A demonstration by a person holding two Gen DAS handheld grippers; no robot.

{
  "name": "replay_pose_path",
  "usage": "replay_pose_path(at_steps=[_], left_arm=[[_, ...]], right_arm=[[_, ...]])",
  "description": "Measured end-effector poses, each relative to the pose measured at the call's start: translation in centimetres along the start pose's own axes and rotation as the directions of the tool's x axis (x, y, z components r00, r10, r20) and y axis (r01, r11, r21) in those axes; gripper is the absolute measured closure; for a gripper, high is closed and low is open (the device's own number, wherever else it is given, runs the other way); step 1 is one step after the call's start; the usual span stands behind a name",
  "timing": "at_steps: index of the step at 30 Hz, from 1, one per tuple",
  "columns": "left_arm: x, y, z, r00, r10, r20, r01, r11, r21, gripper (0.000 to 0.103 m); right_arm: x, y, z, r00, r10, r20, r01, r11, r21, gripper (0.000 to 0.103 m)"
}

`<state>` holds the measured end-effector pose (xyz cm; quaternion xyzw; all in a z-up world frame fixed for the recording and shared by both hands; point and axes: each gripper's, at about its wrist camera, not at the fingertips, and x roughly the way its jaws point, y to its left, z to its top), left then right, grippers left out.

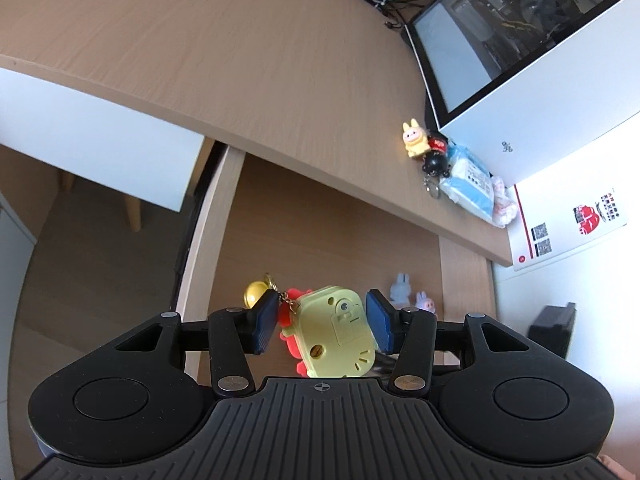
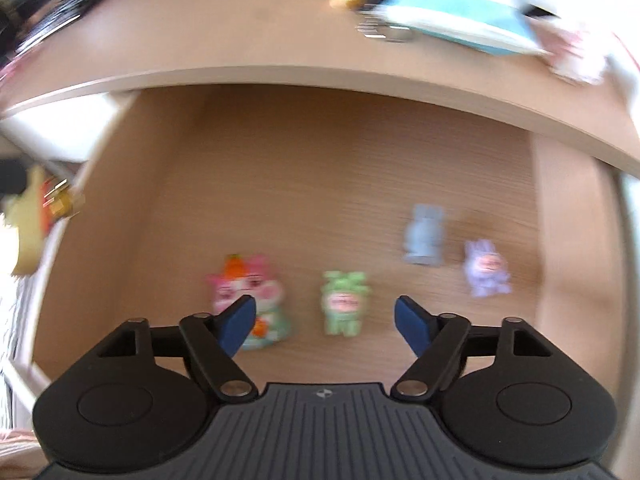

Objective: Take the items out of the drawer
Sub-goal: 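Grasp the pink cat figure with the right while the left carries the keychain over the desktop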

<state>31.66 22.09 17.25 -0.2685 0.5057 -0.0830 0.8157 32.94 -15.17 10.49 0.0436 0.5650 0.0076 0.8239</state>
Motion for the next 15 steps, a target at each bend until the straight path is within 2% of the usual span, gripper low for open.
replay_pose_path(at_steps=[3,7,8,10,15], left_arm=[[-0.1,-0.2,-0.3,1.0,0.021,-0.012,-0.021,1.0,0.021,0.05],[-0.5,-1.8,-1.1,0.997,0.076,-0.004,-0.075,0.989,0.124,0.05],[-0.6,-2.2,-1.3,0.997,0.082,-0.003,-0.081,0.987,0.142,0.05],[-0.7,-2.7,-1.7,0.996,0.09,-0.004,-0.088,0.981,0.171,0.05],[-0.5,-4.2,-2.2,0.996,0.09,-0.005,-0.086,0.966,0.244,0.05]], right_arm=[[2.1,2.5,0.3,1.0,0.003,-0.015,-0.004,0.998,-0.065,0.02],[4.9,3.9,0.7,0.998,-0.012,-0.065,0.005,0.994,-0.106,0.022],[5.4,4.2,0.7,0.997,-0.026,-0.071,0.017,0.992,-0.123,0.025],[5.9,4.5,0.6,0.995,-0.019,-0.102,0.004,0.99,-0.143,0.055],[4.0,4.2,0.1,0.996,-0.04,-0.075,0.027,0.985,-0.173,0.058]])
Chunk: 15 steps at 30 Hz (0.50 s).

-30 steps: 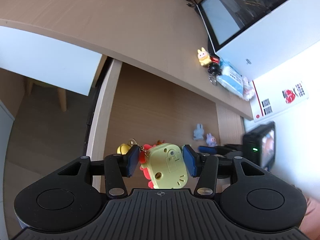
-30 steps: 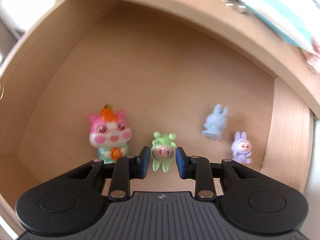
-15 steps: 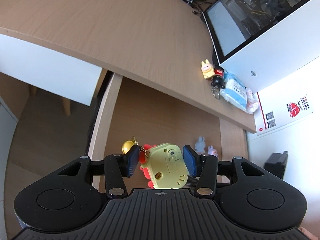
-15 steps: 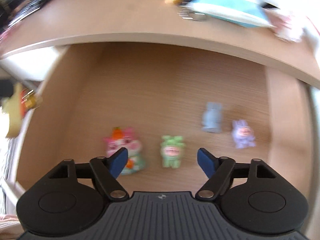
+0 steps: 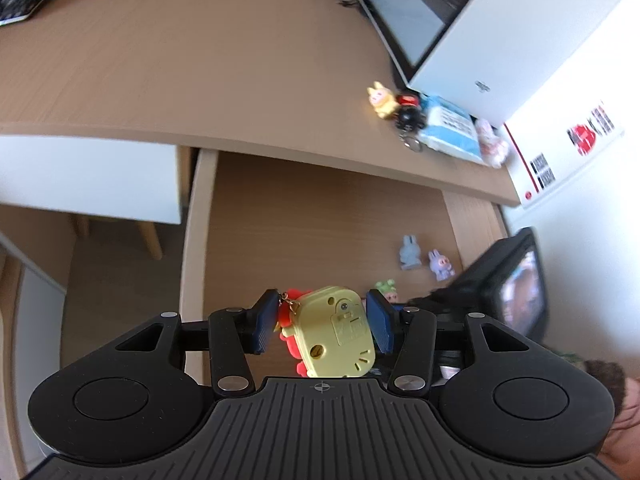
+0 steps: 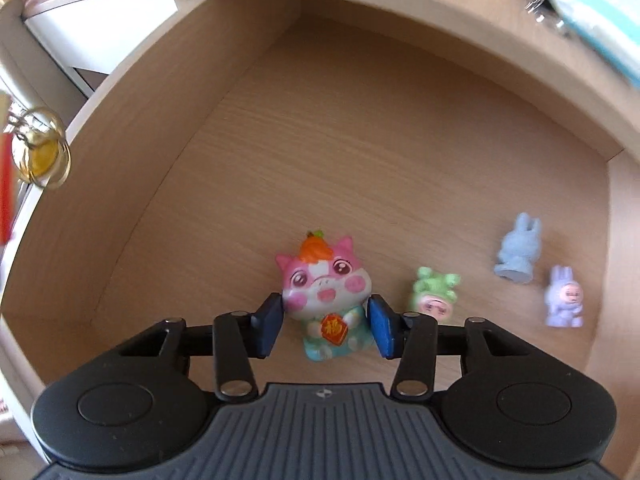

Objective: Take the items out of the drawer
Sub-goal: 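Grasp the pink cat figure with the right while the left carries the keychain over the desktop, then set the keychain on the desktop with the left while the right lifts the pink cat figure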

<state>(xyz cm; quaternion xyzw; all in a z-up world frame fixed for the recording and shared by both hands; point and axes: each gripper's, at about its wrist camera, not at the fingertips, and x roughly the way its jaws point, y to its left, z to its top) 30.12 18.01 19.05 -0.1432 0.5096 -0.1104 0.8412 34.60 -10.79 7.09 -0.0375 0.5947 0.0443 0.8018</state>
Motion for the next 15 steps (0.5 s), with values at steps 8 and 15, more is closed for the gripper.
replay_pose_path(at_steps=[8,15], left_arm=[[2.0,-3.5,1.1,0.998,-0.044,-0.045,0.05,0.991,0.126,0.05],[4.6,-4.5,4.6,0.987,-0.139,-0.076,0.146,0.984,0.099,0.05]], right_arm=[[-4.9,-5.3,-3.0,0.996,-0.064,0.065,0.049,0.977,0.208,0.058],[-9.7,-8.4,-5.7,0.978,-0.122,0.17,0.057,0.936,0.347,0.058]])
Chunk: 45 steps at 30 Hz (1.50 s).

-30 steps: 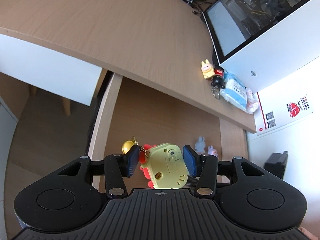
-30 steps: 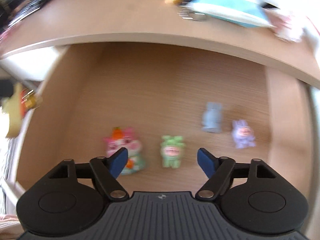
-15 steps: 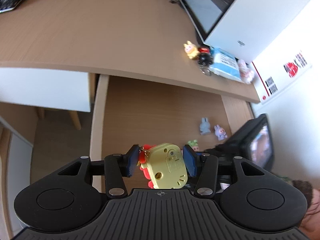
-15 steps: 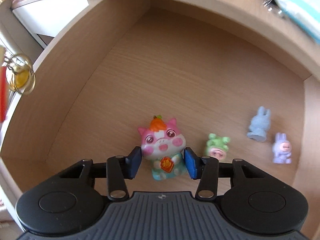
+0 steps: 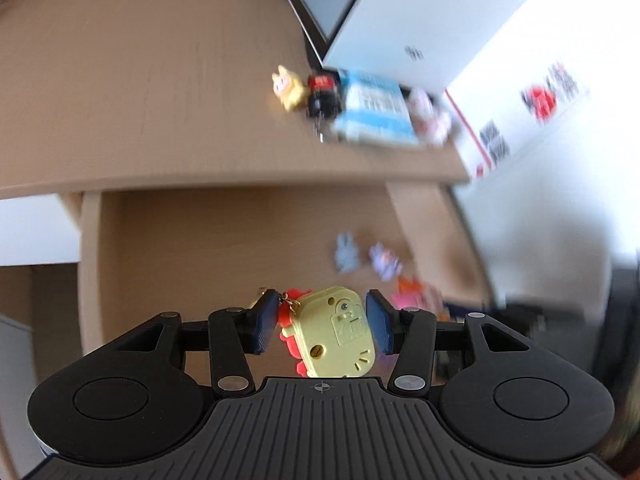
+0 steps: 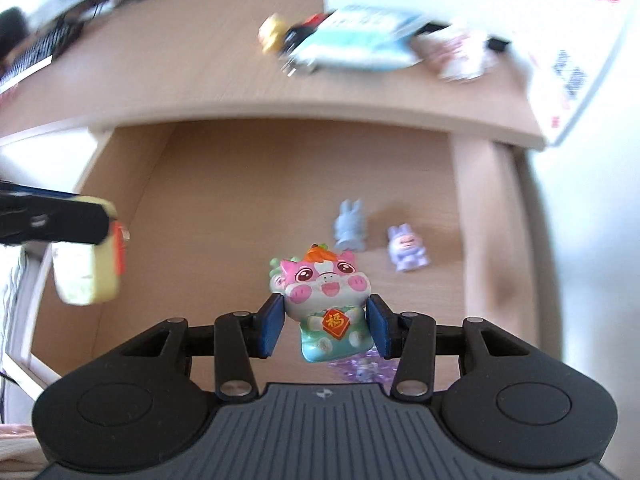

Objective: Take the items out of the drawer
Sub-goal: 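Set the keychain on the desktop with the left while the right lifts the pink cat figure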

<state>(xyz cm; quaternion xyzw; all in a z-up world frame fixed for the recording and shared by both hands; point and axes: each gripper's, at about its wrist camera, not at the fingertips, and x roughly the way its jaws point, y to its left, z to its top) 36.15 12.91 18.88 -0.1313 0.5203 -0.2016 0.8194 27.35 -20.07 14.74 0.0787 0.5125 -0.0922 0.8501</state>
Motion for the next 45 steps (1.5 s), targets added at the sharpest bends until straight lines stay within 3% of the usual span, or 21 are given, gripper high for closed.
replay_pose_path(at_steps=[5,8,11,15,18,20,23,30,35,41,45], left_arm=[[0.7,2.0,6.4,0.991,-0.048,0.123,0.061,0.992,-0.108,0.05],[2.2,3.2,9.8,0.98,-0.035,0.195,0.064,0.987,-0.145,0.05],[4.3,4.1,11.8,0.968,0.011,0.25,0.029,0.987,-0.155,0.05],[7.8,4.1,12.5,0.974,0.109,0.199,-0.092,0.991,-0.093,0.052],[8.5,3.2,12.1,0.97,0.121,0.209,-0.119,0.993,-0.021,0.052],[8.1,3.1,12.0,0.972,0.095,0.215,-0.09,0.995,-0.034,0.052],[6.1,3.3,11.6,0.967,0.055,0.25,-0.044,0.998,-0.05,0.052],[0.7,3.2,7.6,0.948,0.035,0.315,-0.032,0.999,-0.012,0.052],[-0.9,3.4,3.2,0.973,-0.007,0.231,0.007,1.0,-0.002,0.052],[-2.3,2.6,-0.6,0.989,-0.054,0.136,0.05,0.998,0.037,0.052],[-3.7,2.2,-2.4,0.992,-0.058,0.114,0.049,0.995,0.084,0.052]], right_arm=[[-2.0,-1.2,-0.7,0.999,-0.022,0.048,0.019,0.997,0.07,0.058],[-2.5,-1.6,-1.3,0.998,-0.027,0.051,0.021,0.993,0.119,0.058],[-2.9,-1.6,-2.1,0.997,-0.051,0.053,0.043,0.989,0.142,0.058],[-3.2,-2.2,-2.4,0.996,-0.083,0.045,0.075,0.985,0.156,0.058],[-2.2,-1.9,-3.4,0.993,-0.116,0.037,0.108,0.979,0.171,0.058],[-2.3,-2.3,-3.5,0.991,-0.128,0.037,0.119,0.974,0.19,0.058],[-2.5,-2.7,-3.3,0.99,-0.134,0.048,0.122,0.971,0.204,0.058],[-2.5,-3.4,-0.1,0.982,-0.15,0.113,0.128,0.975,0.181,0.058],[-2.5,-4.3,5.2,0.962,-0.152,0.224,0.124,0.983,0.135,0.058],[0.4,-5.7,12.6,0.909,-0.145,0.392,0.126,0.989,0.073,0.058],[3.8,-7.7,15.2,0.917,-0.13,0.377,0.09,0.989,0.12,0.058]])
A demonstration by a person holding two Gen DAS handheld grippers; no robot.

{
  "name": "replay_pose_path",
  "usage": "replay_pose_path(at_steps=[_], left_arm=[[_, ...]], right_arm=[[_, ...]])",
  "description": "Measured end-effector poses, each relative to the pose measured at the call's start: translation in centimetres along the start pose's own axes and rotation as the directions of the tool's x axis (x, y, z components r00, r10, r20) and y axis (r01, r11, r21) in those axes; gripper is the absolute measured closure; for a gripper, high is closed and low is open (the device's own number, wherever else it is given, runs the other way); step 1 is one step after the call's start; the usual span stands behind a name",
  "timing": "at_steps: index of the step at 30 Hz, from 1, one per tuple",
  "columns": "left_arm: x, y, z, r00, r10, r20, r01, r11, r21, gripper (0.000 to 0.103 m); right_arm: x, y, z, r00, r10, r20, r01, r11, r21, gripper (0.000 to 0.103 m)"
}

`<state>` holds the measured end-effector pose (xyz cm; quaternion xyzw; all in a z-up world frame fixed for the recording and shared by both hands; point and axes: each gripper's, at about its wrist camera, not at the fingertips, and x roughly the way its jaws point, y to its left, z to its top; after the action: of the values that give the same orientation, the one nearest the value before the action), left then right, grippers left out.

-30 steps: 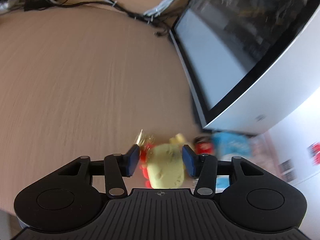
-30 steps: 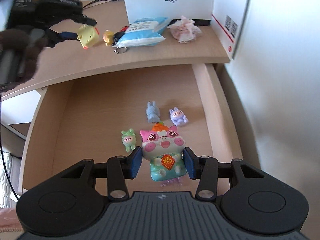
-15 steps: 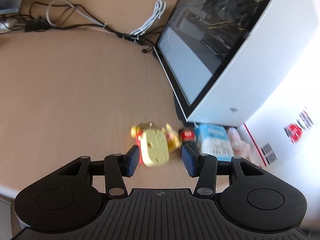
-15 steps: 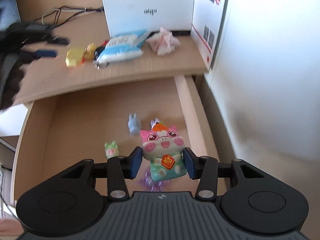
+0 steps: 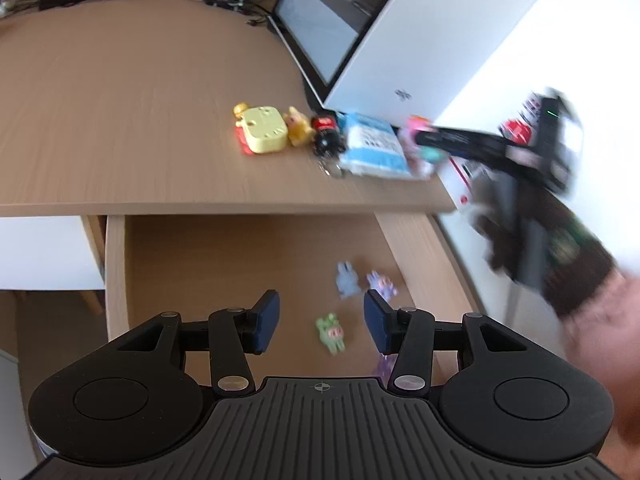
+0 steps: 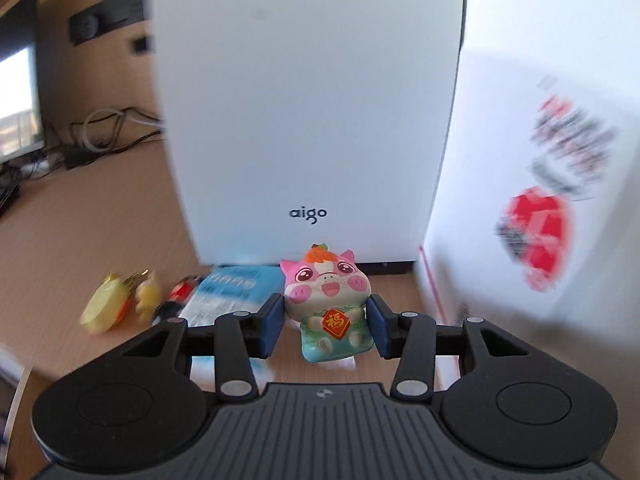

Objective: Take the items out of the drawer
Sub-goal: 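Set the keychain on the desktop with the left while the right lifts the pink cat figure, then place the pink cat figure beside the aigo box and open the right gripper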

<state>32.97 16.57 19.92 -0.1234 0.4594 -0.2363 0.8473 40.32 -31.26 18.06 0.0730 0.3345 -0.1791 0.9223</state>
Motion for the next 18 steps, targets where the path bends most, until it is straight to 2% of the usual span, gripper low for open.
replay_pose_path(at_steps=[2,4,10,11,12,13,14,18], left_arm=[[-0.6,-0.2,-0.6,1.0,0.02,-0.007,-0.019,1.0,0.024,0.052],[-0.8,0.0,-0.8,0.999,0.046,-0.01,-0.046,0.999,0.022,0.052],[-0.5,0.6,-1.0,0.996,0.082,-0.028,-0.082,0.996,-0.016,0.052],[-0.2,0.4,-0.9,0.996,0.079,-0.034,-0.08,0.997,-0.011,0.052],[0.2,0.2,-0.9,0.996,0.075,-0.042,-0.075,0.997,-0.005,0.052],[0.6,0.0,-0.8,0.996,0.069,-0.051,-0.07,0.998,0.0,0.052],[1.0,-0.2,-0.8,0.996,0.064,-0.061,-0.064,0.998,0.007,0.052],[3.2,-0.9,-1.0,0.992,0.041,-0.115,-0.036,0.998,0.042,0.052]], right_arm=[[2.6,-0.2,0.2,0.999,-0.006,-0.037,0.007,1.0,0.017,0.058],[4.1,-0.1,0.5,0.999,-0.011,-0.039,0.011,1.0,0.005,0.058],[5.3,0.1,1.3,0.998,-0.024,-0.054,0.023,0.999,-0.028,0.055],[5.1,-0.2,1.3,0.998,-0.021,-0.061,0.021,1.0,-0.011,0.054],[4.8,-0.5,1.4,0.997,-0.013,-0.07,0.014,1.0,0.012,0.049],[4.2,-0.8,1.4,0.997,0.005,-0.079,-0.002,0.999,0.036,0.04],[3.5,-1.0,1.3,0.996,0.026,-0.083,-0.022,0.998,0.053,0.036],[-1.6,-0.9,0.4,0.997,0.064,-0.047,-0.061,0.995,0.073,0.034]])
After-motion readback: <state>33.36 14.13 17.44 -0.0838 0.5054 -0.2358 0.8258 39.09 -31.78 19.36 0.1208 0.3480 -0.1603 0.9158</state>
